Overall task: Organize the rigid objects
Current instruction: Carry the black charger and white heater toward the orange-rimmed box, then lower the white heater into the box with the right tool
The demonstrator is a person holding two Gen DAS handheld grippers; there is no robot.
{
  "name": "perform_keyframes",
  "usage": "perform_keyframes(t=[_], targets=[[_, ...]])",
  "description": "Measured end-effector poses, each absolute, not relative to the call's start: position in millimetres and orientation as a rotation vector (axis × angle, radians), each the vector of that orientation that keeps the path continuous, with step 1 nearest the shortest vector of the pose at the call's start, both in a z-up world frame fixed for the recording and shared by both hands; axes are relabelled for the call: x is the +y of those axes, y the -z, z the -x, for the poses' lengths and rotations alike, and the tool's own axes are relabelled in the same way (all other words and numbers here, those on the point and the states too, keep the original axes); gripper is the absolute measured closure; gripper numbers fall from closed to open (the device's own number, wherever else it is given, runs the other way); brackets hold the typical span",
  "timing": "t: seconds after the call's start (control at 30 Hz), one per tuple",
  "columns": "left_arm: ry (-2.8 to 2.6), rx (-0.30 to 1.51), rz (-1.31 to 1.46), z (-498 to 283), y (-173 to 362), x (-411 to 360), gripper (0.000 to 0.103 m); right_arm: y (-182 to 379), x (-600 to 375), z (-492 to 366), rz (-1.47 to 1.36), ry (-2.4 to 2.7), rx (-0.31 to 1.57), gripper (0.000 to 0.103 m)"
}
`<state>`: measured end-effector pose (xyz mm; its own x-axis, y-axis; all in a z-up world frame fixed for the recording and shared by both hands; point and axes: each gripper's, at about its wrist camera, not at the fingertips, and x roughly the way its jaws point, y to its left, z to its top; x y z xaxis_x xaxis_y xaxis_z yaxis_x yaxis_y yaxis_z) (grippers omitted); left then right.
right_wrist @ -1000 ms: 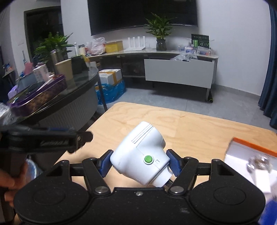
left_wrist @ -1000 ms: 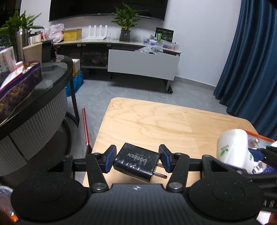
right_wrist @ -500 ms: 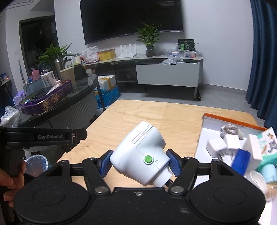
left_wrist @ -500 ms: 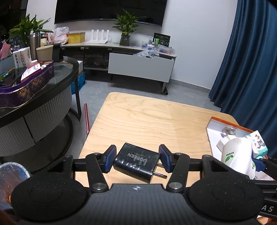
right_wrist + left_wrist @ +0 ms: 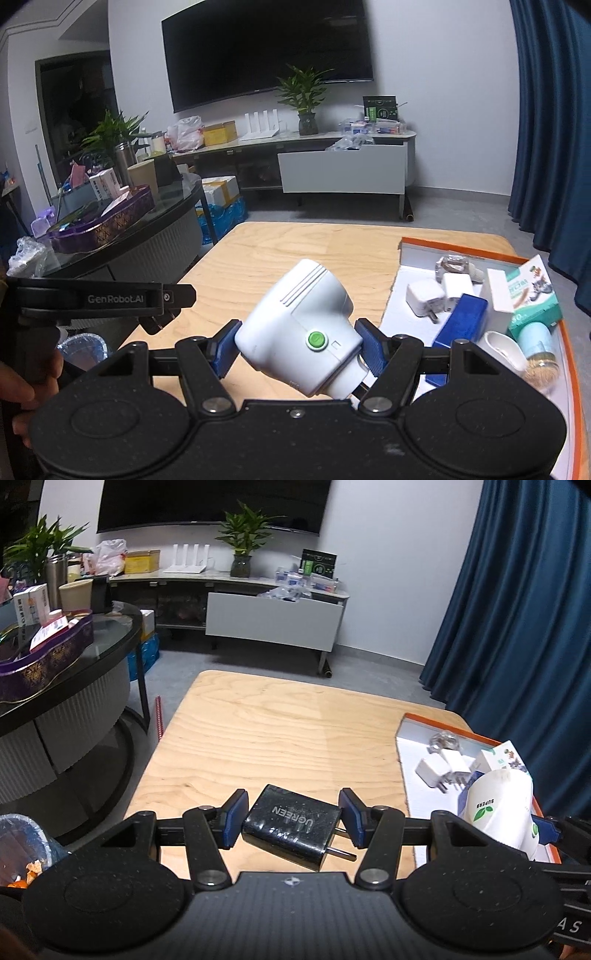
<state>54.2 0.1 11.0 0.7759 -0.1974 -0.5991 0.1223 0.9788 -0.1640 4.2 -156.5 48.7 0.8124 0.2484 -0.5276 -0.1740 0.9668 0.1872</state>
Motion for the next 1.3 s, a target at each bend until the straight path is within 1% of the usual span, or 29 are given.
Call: perform_keyframes(t=[1.3], targets=[[0.453,0.649,0.028,-30.3,-15.5,-101.0,0.049,-49.7,-253.6,51.0,-0.237,0.038,0.516,0.023]])
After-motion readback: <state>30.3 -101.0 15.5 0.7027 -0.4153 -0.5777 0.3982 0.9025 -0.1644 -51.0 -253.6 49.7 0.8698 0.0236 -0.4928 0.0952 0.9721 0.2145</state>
